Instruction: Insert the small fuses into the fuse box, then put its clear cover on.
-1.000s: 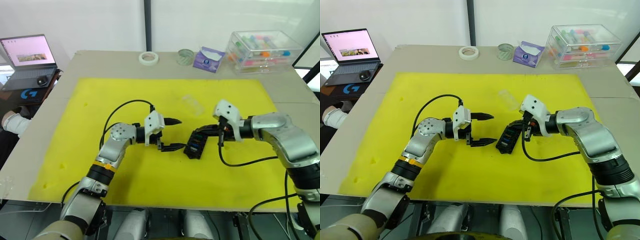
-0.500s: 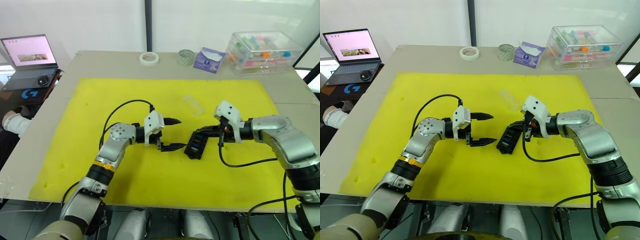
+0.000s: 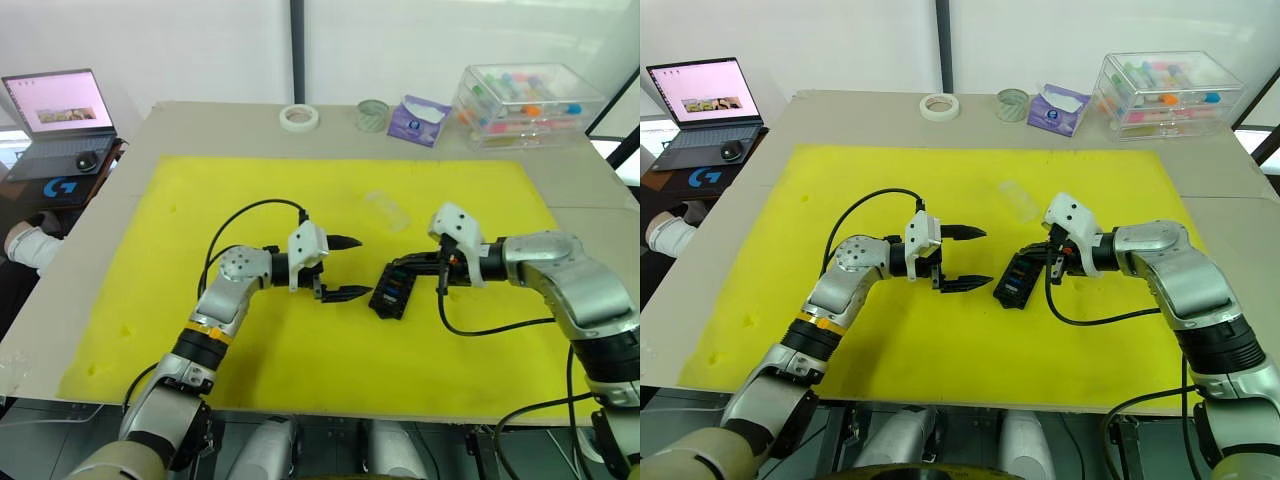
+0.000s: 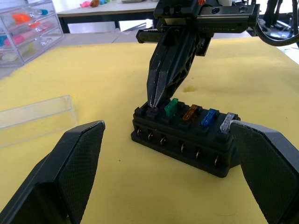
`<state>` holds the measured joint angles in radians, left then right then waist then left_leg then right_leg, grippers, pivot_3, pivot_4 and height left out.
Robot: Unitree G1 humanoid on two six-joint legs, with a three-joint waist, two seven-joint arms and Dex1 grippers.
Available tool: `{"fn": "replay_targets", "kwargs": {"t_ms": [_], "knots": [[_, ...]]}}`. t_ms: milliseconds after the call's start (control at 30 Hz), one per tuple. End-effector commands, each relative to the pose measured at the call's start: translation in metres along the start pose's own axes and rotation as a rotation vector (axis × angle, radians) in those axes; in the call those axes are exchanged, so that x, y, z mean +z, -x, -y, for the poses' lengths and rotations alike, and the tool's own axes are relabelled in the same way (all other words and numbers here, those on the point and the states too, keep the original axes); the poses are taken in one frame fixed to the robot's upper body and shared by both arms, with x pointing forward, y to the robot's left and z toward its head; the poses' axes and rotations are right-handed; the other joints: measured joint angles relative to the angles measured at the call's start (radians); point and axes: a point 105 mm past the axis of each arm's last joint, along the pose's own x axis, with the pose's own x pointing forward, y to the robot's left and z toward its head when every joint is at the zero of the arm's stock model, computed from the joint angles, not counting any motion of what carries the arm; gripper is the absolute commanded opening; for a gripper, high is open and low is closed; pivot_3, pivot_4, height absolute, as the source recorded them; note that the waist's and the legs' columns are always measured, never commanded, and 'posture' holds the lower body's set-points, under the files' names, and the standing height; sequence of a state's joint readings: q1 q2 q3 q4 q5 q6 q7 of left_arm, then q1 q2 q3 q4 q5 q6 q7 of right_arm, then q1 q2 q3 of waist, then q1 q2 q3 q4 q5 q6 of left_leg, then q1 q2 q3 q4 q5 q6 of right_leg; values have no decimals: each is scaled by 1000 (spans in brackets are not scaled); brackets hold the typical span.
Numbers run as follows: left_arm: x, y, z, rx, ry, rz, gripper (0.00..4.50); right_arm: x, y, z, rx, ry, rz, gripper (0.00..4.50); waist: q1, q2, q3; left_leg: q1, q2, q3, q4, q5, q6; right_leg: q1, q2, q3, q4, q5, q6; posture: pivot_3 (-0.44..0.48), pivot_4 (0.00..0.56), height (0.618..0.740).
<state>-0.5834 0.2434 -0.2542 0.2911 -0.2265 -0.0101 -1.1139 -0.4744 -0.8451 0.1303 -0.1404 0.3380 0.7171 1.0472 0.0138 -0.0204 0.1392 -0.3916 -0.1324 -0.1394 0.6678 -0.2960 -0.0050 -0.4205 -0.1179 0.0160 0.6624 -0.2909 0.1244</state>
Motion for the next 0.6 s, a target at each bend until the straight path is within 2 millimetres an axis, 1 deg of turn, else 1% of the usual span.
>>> {"fn": "replay_targets", "kwargs": {"t_ms": [33, 200, 400, 467, 567, 600], "knots": [[10, 1, -2, -1, -43, 19, 4500, -23, -3, -3, 19, -70, -61, 23, 0, 0, 0, 0, 0, 0, 0, 0, 0, 0, 0, 0, 0, 0, 0, 0, 150, 740], [10, 1, -3, -1, -44, 21, 4500, -13, 3, -1, 11, -50, -13, 23, 0, 0, 0, 0, 0, 0, 0, 0, 0, 0, 0, 0, 0, 0, 0, 0, 150, 740], [10, 2, -2, -4, -46, 19, 4500, 8, 13, 0, -13, -47, 65, 23, -1, 0, 0, 0, 0, 0, 0, 0, 0, 0, 0, 0, 0, 0, 0, 0, 150, 740], [10, 2, -2, -5, -46, 19, 4500, 17, 16, -2, -13, -57, 95, 23, -1, 0, 0, 0, 0, 0, 0, 0, 0, -1, 0, 0, 0, 0, 0, 0, 150, 740], [12, 3, -1, -7, -38, 32, 4500, 38, 21, -6, -13, -83, 180, 23, -2, 1, 0, 0, 0, 0, 0, 0, 0, -1, 0, 0, 0, 0, 0, 0, 150, 740], [14, 4, 0, -10, -28, 43, 4500, 41, 22, -6, -15, -92, 196, 23, -2, 1, 0, -1, 0, 0, 0, 0, 0, -1, 0, 0, 0, 0, 0, 0, 150, 740]]}}
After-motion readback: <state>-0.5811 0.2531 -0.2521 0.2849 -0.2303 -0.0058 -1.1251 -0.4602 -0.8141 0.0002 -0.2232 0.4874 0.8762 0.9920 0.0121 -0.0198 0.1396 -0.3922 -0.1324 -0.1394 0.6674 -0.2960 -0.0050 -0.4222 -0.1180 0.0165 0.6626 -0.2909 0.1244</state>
